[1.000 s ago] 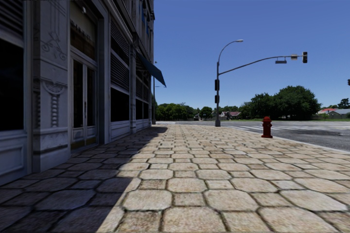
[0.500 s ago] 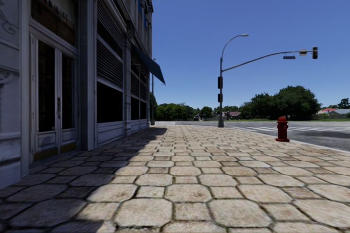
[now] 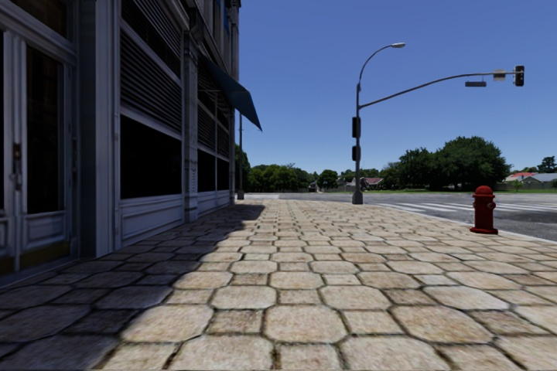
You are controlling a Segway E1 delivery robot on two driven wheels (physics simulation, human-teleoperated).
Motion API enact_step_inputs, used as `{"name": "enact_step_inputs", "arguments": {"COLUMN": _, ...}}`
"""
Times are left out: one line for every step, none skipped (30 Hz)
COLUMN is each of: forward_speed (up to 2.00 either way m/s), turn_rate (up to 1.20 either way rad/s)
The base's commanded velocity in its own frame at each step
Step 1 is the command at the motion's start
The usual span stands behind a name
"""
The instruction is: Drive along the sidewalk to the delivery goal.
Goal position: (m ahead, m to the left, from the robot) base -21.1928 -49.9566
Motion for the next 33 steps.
{"name": "enact_step_inputs", "arguments": {"forward_speed": 2.00, "turn_rate": 0.00}}
{"name": "enact_step_inputs", "arguments": {"forward_speed": 2.00, "turn_rate": 0.00}}
{"name": "enact_step_inputs", "arguments": {"forward_speed": 2.00, "turn_rate": 0.00}}
{"name": "enact_step_inputs", "arguments": {"forward_speed": 2.00, "turn_rate": 0.00}}
{"name": "enact_step_inputs", "arguments": {"forward_speed": 2.00, "turn_rate": 0.00}}
{"name": "enact_step_inputs", "arguments": {"forward_speed": 2.00, "turn_rate": 0.00}}
{"name": "enact_step_inputs", "arguments": {"forward_speed": 2.00, "turn_rate": 0.00}}
{"name": "enact_step_inputs", "arguments": {"forward_speed": 2.00, "turn_rate": 0.00}}
{"name": "enact_step_inputs", "arguments": {"forward_speed": 2.00, "turn_rate": 0.00}}
{"name": "enact_step_inputs", "arguments": {"forward_speed": 2.00, "turn_rate": 0.00}}
{"name": "enact_step_inputs", "arguments": {"forward_speed": 2.00, "turn_rate": 0.00}}
{"name": "enact_step_inputs", "arguments": {"forward_speed": 2.00, "turn_rate": 0.00}}
{"name": "enact_step_inputs", "arguments": {"forward_speed": 2.00, "turn_rate": 0.00}}
{"name": "enact_step_inputs", "arguments": {"forward_speed": 2.00, "turn_rate": 0.00}}
{"name": "enact_step_inputs", "arguments": {"forward_speed": 2.00, "turn_rate": 0.00}}
{"name": "enact_step_inputs", "arguments": {"forward_speed": 2.00, "turn_rate": 0.00}}
{"name": "enact_step_inputs", "arguments": {"forward_speed": 2.00, "turn_rate": 0.00}}
{"name": "enact_step_inputs", "arguments": {"forward_speed": 2.00, "turn_rate": 0.00}}
{"name": "enact_step_inputs", "arguments": {"forward_speed": 2.00, "turn_rate": 0.00}}
{"name": "enact_step_inputs", "arguments": {"forward_speed": 2.00, "turn_rate": 0.00}}
{"name": "enact_step_inputs", "arguments": {"forward_speed": 2.00, "turn_rate": 0.00}}
{"name": "enact_step_inputs", "arguments": {"forward_speed": 2.00, "turn_rate": 0.00}}
{"name": "enact_step_inputs", "arguments": {"forward_speed": 2.00, "turn_rate": 0.00}}
{"name": "enact_step_inputs", "arguments": {"forward_speed": 2.00, "turn_rate": 0.00}}
{"name": "enact_step_inputs", "arguments": {"forward_speed": 2.00, "turn_rate": 0.00}}
{"name": "enact_step_inputs", "arguments": {"forward_speed": 2.00, "turn_rate": 0.00}}
{"name": "enact_step_inputs", "arguments": {"forward_speed": 2.00, "turn_rate": 0.00}}
{"name": "enact_step_inputs", "arguments": {"forward_speed": 2.00, "turn_rate": 0.00}}
{"name": "enact_step_inputs", "arguments": {"forward_speed": 2.00, "turn_rate": 0.00}}
{"name": "enact_step_inputs", "arguments": {"forward_speed": 2.00, "turn_rate": 0.00}}
{"name": "enact_step_inputs", "arguments": {"forward_speed": 2.00, "turn_rate": 0.00}}
{"name": "enact_step_inputs", "arguments": {"forward_speed": 2.00, "turn_rate": 0.00}}
{"name": "enact_step_inputs", "arguments": {"forward_speed": 2.00, "turn_rate": 0.00}}
